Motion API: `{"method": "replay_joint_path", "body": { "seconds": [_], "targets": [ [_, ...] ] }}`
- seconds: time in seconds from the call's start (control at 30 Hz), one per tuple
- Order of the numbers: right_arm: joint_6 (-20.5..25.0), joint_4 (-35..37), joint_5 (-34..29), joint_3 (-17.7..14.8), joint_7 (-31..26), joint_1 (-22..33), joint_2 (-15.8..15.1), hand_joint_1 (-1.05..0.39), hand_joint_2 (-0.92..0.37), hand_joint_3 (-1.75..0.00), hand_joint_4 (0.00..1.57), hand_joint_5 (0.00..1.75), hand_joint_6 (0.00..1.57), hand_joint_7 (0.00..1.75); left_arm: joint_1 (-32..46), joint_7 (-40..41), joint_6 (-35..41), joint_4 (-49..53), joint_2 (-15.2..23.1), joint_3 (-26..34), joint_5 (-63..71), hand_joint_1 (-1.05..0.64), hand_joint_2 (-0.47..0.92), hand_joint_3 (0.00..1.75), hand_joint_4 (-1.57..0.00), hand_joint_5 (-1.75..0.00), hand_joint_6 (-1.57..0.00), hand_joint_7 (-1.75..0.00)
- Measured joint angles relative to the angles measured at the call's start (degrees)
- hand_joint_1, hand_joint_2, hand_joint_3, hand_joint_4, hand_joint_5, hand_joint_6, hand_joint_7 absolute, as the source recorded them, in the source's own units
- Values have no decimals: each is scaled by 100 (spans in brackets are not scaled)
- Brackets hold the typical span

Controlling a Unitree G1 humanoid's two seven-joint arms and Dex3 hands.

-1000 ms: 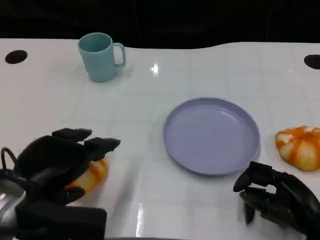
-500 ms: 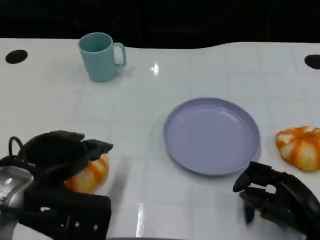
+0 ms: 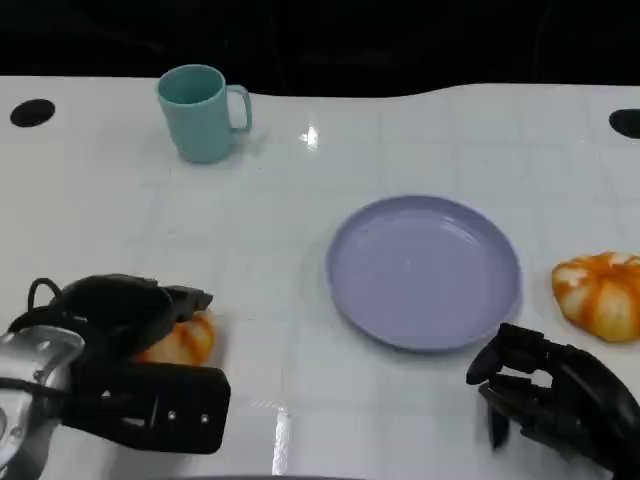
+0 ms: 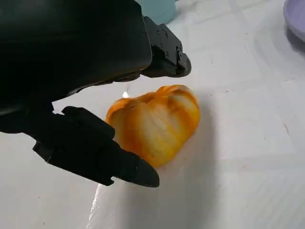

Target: Grasp the bread from the table and place it into the plate.

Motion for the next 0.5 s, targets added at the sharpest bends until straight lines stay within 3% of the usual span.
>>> {"method": "replay_joint_path", "body": {
  "seconds": [0.23,0.33,0.37,0.4,0.43,0.47,0.5],
  "targets": [
    [-13,-36,-22,4,-9,24,0,-51,-92,-28,67,175,67,138,-140,237,-52,505,-45,-181,-20,-28,78,4,-21,-4,-25,-1],
    [-20,-58,-29,6,-11,45,-2,-51,-92,-29,67,175,67,138,-173,328,-93,629,-74,-226,-89,-19,83,9,-51,-16,-54,-6],
    [-15,-77,-33,8,-16,59,-2,-51,-92,-29,67,175,67,138,-195,406,-123,703,-92,-226,-131,-17,83,14,-68,-31,-72,-9],
    [-8,-94,-34,10,-22,71,-2,-50,-92,-28,67,175,67,138,-216,494,-150,767,-105,-224,-167,-19,81,24,-75,-66,-90,-12],
    [4,-112,-34,10,-28,83,-2,-50,-92,-28,67,175,67,138,-233,601,-172,823,-124,-207,-256,-20,74,45,-76,-103,-105,-19],
    [17,-129,-34,11,-36,92,-2,-50,-92,-28,67,175,67,138,-247,722,-189,878,-159,-164,-329,-21,64,67,-76,-124,-110,-27],
    [25,-140,-34,12,-46,99,-2,-52,-92,-28,67,175,67,138,-261,839,-209,934,-201,-117,-384,-20,52,99,-78,-154,-98,-82]
  ]
}}
